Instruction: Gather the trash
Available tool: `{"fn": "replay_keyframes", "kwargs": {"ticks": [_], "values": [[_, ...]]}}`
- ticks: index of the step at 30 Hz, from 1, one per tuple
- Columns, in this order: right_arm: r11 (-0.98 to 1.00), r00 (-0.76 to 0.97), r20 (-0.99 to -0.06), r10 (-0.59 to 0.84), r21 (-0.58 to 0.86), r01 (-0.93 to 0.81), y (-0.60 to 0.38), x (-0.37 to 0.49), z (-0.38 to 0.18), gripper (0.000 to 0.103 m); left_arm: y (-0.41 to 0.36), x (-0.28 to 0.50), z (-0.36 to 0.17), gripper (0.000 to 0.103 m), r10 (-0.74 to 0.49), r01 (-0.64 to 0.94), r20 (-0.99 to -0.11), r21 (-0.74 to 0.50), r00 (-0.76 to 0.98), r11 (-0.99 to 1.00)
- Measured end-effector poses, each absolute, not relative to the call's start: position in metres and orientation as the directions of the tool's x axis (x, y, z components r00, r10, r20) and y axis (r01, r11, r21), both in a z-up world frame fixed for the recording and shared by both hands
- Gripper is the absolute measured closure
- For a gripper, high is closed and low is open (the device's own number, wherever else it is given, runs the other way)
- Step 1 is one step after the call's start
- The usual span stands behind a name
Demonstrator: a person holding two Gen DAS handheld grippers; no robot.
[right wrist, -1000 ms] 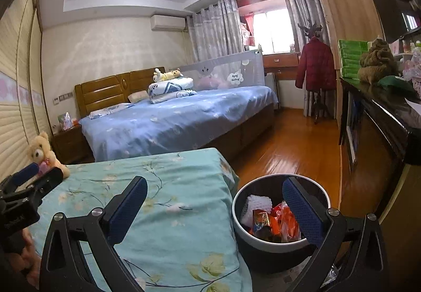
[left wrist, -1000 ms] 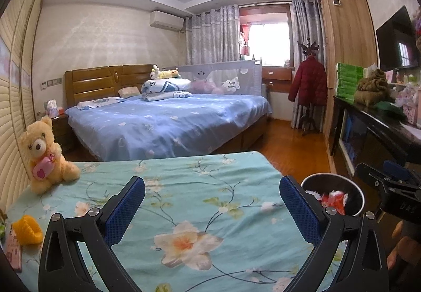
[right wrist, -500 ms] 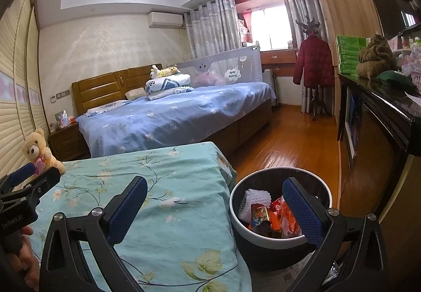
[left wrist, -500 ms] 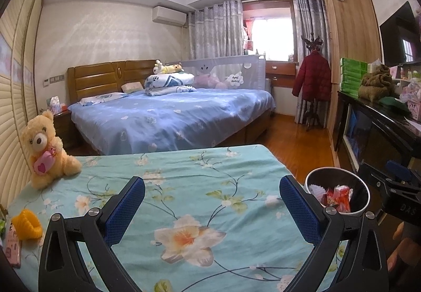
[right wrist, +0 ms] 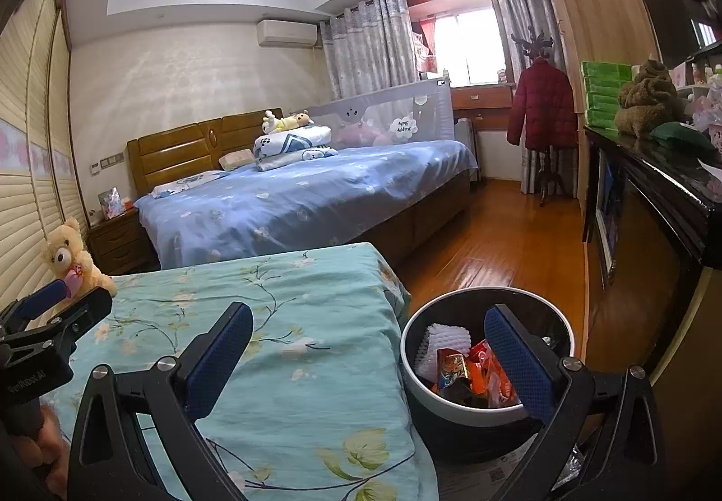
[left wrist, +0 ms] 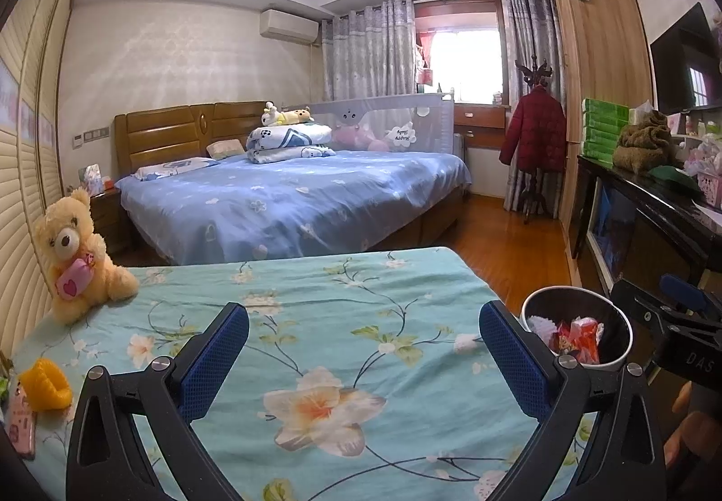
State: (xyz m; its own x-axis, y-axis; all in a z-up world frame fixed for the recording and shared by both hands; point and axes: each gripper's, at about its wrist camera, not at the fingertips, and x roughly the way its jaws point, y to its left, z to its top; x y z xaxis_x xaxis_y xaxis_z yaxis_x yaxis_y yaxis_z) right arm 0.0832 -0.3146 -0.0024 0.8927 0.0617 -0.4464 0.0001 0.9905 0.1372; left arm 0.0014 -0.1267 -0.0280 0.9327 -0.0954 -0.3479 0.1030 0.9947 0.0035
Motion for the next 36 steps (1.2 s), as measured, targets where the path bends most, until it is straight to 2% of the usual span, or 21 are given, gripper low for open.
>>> {"fn": "replay_keyframes", "kwargs": {"ticks": [36], "values": [[0.991,0.89,-0.449,0.074,0.131,-0.016,-0.3082,0.081,-0.0031,0.0,-0.1205,0.0022,-0.0305,0.001,-0.103,0.105,-0.354,-0.015,0.93,0.994]]}}
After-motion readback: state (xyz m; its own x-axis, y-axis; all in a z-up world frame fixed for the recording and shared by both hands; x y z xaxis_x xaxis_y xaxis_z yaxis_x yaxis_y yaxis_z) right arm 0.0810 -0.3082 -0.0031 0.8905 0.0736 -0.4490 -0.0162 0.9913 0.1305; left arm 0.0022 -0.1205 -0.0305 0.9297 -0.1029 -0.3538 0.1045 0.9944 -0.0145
